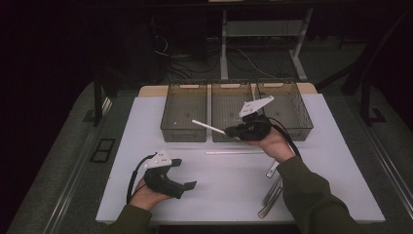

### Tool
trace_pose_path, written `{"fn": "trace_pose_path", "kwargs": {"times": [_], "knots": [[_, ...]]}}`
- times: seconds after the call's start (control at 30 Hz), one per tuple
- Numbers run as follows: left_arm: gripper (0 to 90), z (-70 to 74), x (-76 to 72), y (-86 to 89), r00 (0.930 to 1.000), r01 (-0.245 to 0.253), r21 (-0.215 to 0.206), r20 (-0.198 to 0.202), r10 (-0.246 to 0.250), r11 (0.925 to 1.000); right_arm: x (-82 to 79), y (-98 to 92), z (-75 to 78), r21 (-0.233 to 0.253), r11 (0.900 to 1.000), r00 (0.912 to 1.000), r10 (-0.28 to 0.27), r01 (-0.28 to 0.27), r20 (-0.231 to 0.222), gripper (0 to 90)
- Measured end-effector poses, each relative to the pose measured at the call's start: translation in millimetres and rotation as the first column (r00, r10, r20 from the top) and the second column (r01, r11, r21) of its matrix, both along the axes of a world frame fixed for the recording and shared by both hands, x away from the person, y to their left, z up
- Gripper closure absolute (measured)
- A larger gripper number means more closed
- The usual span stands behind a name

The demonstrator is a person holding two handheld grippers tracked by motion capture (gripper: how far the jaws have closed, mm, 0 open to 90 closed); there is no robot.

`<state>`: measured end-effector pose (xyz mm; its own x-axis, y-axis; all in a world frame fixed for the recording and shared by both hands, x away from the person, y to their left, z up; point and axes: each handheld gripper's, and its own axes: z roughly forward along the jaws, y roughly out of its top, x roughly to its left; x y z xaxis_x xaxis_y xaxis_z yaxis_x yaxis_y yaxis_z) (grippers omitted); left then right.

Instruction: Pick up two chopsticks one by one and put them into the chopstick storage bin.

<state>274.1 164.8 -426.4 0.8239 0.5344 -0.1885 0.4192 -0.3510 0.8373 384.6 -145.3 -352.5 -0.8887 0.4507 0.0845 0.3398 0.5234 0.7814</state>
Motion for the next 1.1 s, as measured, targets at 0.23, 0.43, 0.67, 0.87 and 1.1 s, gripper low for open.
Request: {"fn": "trace_pose_path", "kwargs": {"times": [0.23, 0.43, 0.67, 0.87, 1.1], "knots": [[0.0, 0.7, -0.3, 0.3, 1.0000, -0.004, -0.001, 0.007, 0.004, 1.0000, 21.5, 25.8, 10.7, -0.031, 0.993, 0.9931, -0.114, 0.113, -0.028, 84.4], [0.0, -0.2, 0.1, -1.1, 1.0000, 0.004, 0.002, 0.005, -0.004, 1.0000, 41.3, 47.9, 12.3, -0.070, 0.983, 0.9836, -0.175, 0.172, -0.042, 84.3], [0.0, -0.7, 0.6, -3.1, 0.9997, 0.024, 0.006, 0.009, -0.024, 0.9997, 65.1, 69.2, 12.8, -0.096, 0.969, 0.9706, -0.234, 0.228, -0.057, 84.3], [0.0, -0.1, 0.0, -3.7, 0.9995, 0.028, -0.003, 0.010, -0.028, 0.9996, 84.4, 89.9, 8.1, -0.125, 0.955, 0.9591, -0.276, 0.267, -0.061, 84.3], [0.0, 0.2, 0.0, -4.4, 0.9992, 0.038, -0.009, 0.013, -0.037, 0.9993, 106.9, 112.7, -2.8, -0.157, 0.936, 0.9398, -0.332, 0.317, -0.082, 84.2]]}}
